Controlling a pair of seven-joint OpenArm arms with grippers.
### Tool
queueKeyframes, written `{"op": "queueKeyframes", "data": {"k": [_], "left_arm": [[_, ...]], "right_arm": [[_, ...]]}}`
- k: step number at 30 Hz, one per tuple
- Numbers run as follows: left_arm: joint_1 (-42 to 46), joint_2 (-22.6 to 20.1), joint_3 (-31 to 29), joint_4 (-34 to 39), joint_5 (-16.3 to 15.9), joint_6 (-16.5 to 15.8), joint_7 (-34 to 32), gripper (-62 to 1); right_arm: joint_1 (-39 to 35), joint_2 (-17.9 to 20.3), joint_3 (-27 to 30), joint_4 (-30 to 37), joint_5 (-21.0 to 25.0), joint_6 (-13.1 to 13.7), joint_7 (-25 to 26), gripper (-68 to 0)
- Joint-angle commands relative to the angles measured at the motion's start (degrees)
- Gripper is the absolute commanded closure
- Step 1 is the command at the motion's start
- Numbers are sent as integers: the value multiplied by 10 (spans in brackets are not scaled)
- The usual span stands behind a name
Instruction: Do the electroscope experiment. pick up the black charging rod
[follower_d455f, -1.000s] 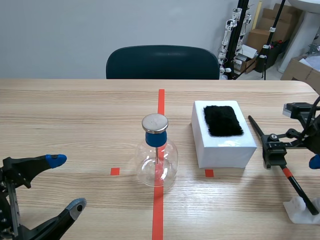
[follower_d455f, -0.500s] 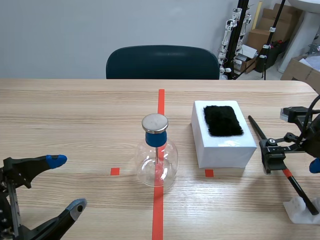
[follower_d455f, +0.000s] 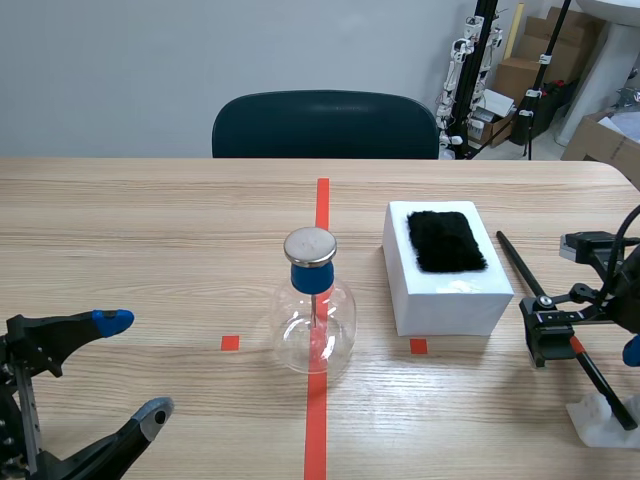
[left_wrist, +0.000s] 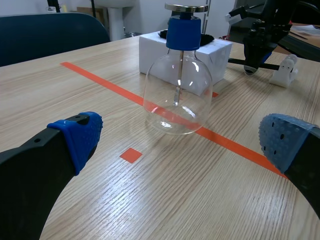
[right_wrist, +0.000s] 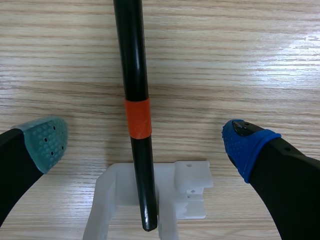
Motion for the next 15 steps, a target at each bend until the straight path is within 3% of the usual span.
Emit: {"op": "queueKeyframes", "data": {"k": [1, 15], "left_arm": [[-7, 0, -2, 8, -5, 1, -8, -623], [-7, 0, -2, 8, -5, 1, -8, -623]], "right_arm": [[7, 8, 6, 2, 1, 0, 0, -640], [15, 8, 5, 2, 9, 0, 7, -640]]}}
